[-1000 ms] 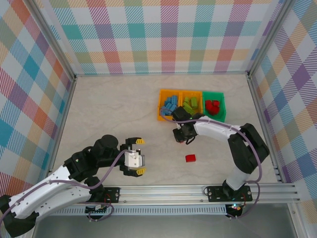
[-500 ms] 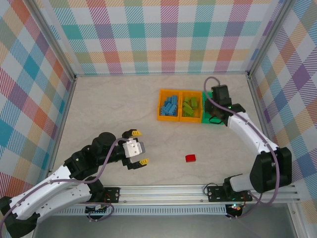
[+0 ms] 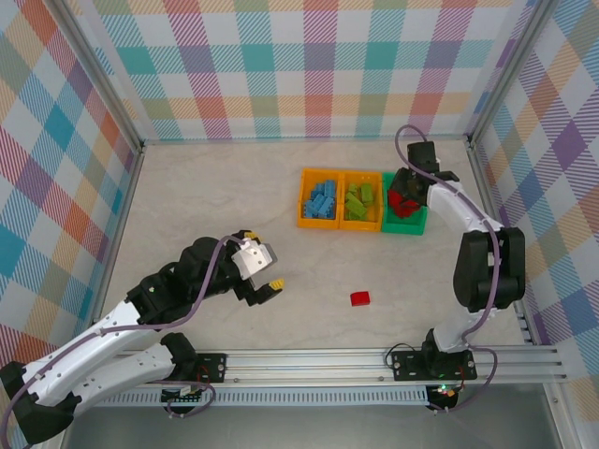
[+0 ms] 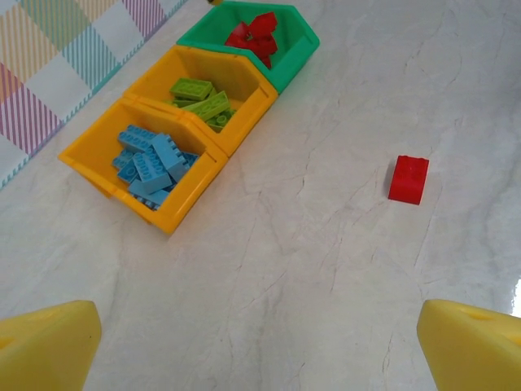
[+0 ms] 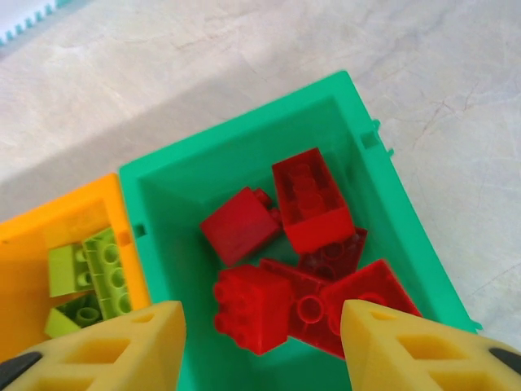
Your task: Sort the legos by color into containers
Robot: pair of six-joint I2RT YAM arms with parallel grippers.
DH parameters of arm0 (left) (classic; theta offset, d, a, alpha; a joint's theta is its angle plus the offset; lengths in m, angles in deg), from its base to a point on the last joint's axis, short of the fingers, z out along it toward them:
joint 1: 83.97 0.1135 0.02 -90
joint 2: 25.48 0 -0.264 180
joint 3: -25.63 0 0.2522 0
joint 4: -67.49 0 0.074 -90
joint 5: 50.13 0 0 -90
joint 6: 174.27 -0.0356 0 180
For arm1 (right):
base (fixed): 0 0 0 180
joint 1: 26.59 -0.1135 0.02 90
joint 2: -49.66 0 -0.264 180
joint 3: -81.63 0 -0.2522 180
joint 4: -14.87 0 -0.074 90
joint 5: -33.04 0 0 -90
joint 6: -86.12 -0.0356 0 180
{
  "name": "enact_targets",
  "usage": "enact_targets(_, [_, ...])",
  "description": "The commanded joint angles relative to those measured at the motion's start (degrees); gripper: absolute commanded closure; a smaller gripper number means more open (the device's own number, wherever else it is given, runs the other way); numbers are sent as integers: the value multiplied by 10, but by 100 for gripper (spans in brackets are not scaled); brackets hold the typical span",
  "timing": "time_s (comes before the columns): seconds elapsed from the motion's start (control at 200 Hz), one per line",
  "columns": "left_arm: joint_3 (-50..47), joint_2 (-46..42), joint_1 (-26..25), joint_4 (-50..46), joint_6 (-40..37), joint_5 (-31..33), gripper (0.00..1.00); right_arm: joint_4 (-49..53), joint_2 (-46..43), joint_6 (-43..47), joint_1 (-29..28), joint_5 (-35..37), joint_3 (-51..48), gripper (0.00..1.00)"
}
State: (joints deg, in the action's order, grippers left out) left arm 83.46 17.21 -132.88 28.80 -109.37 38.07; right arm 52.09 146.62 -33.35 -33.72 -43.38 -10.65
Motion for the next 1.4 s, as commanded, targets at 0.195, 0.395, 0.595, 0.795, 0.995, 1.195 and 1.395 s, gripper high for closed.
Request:
enact_targets(0.195, [0, -8, 7, -19, -55, -27, 0, 31, -182, -29, -14, -207, -120, 40])
enact_targets(0.395, [-29, -33, 7, -35, -177, -117, 0, 181, -248, -4, -128, -175, -183, 37])
enact_targets(0.595, [-69, -68, 7, -6, -214, -149, 0, 248, -247, -53, -286, -121, -249, 30])
enact_targets(0.795, [-60, -44, 7, -20, -214, -151, 0, 267, -192, -41, -341, -98, -253, 8])
enact_targets(0.995, [-60, -43, 7, -22, -216, -151, 0, 230, -172, -80, -344, -97, -272, 12])
enact_targets(1.195, [-62, -44, 7, -20, -217, -154, 0, 174, -126, -77, -353, -104, -302, 18])
enact_targets(1.395, [-60, -41, 7, -28, -221, -151, 0, 155, -86, -73, -368, -104, -306, 32])
